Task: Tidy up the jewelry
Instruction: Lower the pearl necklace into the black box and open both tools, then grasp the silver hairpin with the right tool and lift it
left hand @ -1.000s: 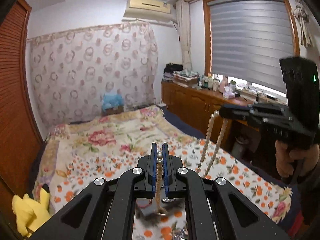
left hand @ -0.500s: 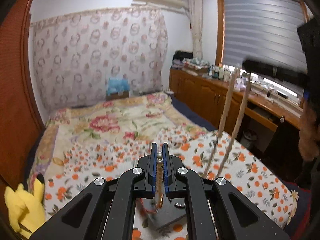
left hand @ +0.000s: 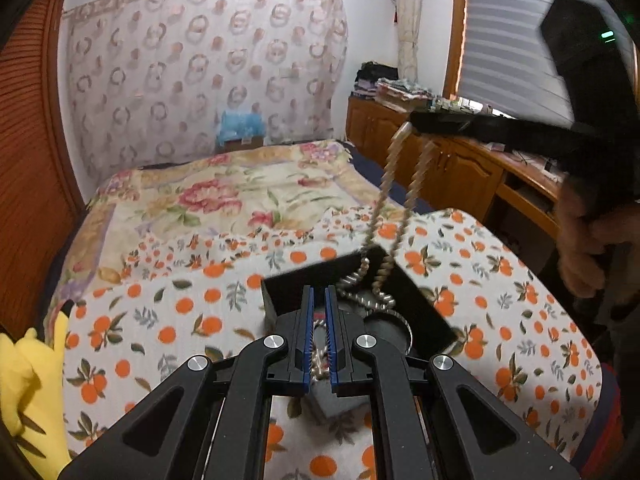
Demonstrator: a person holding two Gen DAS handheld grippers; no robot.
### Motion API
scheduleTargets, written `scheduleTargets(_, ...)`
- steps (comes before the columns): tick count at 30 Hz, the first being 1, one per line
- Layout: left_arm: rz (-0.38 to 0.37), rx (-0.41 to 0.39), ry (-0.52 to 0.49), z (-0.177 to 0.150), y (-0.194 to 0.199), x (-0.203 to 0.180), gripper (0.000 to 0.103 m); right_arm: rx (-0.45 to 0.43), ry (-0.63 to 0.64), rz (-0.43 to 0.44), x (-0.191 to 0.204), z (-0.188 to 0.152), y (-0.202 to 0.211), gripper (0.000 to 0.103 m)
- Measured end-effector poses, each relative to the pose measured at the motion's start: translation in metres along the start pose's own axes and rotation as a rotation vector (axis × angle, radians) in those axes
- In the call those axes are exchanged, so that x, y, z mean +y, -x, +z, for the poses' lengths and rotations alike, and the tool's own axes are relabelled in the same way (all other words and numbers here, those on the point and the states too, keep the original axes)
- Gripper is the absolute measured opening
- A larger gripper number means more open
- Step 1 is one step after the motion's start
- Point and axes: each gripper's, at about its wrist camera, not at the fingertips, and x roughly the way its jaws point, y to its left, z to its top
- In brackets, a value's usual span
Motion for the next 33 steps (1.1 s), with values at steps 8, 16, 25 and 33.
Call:
scheduleTargets(8, 0.007, 0.025, -0.011, -0.041, 0.017, -0.011, 0.023, 0.094, -0.036, 0.004, 0.0, -0.043, -0.04, 0.009)
scheduleTargets(16, 0.001, 0.058, -0.019, -0.08, 0.037, -0.023, 0.024, 0.082, -0.049, 0.018, 0.016, -0.075, -0.005, 0.009)
scheduleTargets(25, -0.01, 0.09, -0.007, -0.12, 0.056, -0.03, 0.024, 0.112, -0.035, 0.065, 0.068, -0.148, 0.051, 0.016)
scheduleTargets(33, -0.02, 0.118, -0.004, -0.137, 0.055, -0.036, 0.024, 0.196, -0.054, 0.112, 0.094, -0.193, 0.057, 0.029)
